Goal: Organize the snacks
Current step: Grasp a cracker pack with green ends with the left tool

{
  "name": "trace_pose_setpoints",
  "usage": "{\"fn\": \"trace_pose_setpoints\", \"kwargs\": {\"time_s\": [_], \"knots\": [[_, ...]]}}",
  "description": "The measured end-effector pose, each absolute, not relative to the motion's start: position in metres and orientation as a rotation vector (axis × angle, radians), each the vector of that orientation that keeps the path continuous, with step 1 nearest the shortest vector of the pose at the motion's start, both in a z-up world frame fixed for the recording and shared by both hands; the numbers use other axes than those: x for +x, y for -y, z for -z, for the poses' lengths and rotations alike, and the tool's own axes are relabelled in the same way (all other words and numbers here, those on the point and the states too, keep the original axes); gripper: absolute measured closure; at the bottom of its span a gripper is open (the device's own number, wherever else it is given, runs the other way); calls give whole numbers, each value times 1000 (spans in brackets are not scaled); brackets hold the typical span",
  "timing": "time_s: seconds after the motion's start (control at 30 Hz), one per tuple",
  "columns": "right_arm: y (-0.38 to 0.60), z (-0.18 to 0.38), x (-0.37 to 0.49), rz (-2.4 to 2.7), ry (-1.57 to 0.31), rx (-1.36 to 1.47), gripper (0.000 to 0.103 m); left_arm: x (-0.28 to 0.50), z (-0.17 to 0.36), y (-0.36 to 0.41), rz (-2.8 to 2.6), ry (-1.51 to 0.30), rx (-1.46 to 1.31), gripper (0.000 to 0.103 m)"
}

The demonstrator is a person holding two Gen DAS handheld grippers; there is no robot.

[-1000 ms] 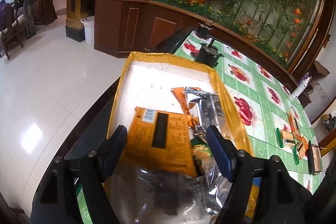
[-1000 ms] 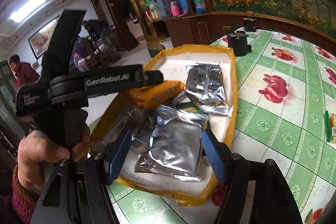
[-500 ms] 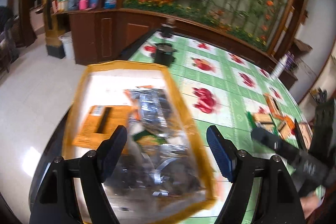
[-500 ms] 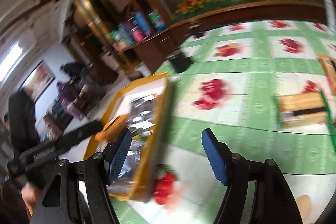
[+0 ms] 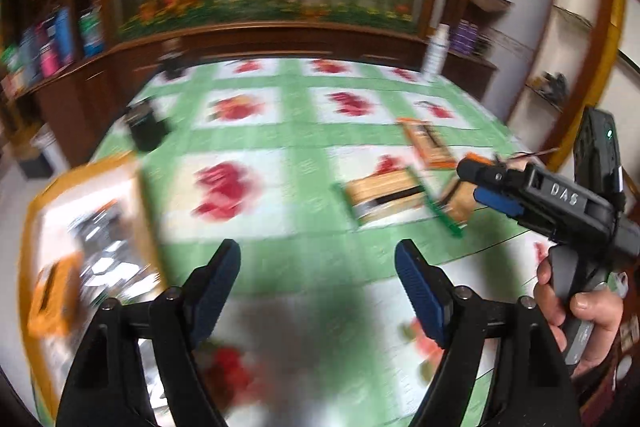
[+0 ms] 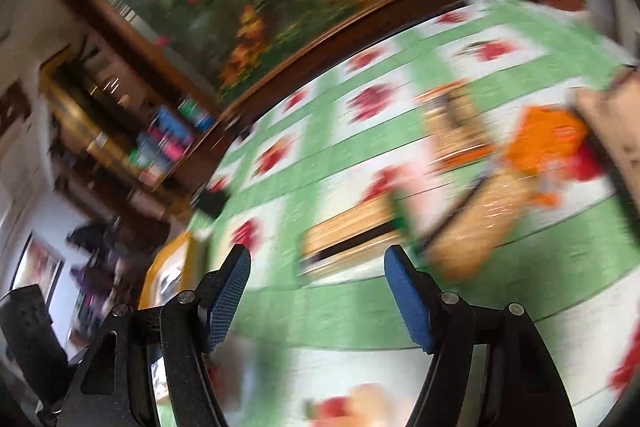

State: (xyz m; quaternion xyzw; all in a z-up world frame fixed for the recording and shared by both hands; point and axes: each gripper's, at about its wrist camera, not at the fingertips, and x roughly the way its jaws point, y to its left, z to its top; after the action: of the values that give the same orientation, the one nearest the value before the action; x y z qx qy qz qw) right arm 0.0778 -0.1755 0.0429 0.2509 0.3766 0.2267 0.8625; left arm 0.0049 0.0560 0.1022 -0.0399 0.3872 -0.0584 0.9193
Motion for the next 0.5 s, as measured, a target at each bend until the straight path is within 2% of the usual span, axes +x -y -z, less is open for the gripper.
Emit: {"fn": "trace_pose_setpoints", "kwargs": {"time_s": [0.2, 0.37, 0.5], "knots": [[235, -36, 76, -357, -768, 624, 29, 78, -97, -10, 241, -825, -69, 17], [247, -31, 77, -329, -783, 650, 29, 145, -63, 7, 263, -936, -138, 17], [245, -28, 78, -329, -797, 657, 29, 169, -39, 5, 270, -997, -207, 17]]}}
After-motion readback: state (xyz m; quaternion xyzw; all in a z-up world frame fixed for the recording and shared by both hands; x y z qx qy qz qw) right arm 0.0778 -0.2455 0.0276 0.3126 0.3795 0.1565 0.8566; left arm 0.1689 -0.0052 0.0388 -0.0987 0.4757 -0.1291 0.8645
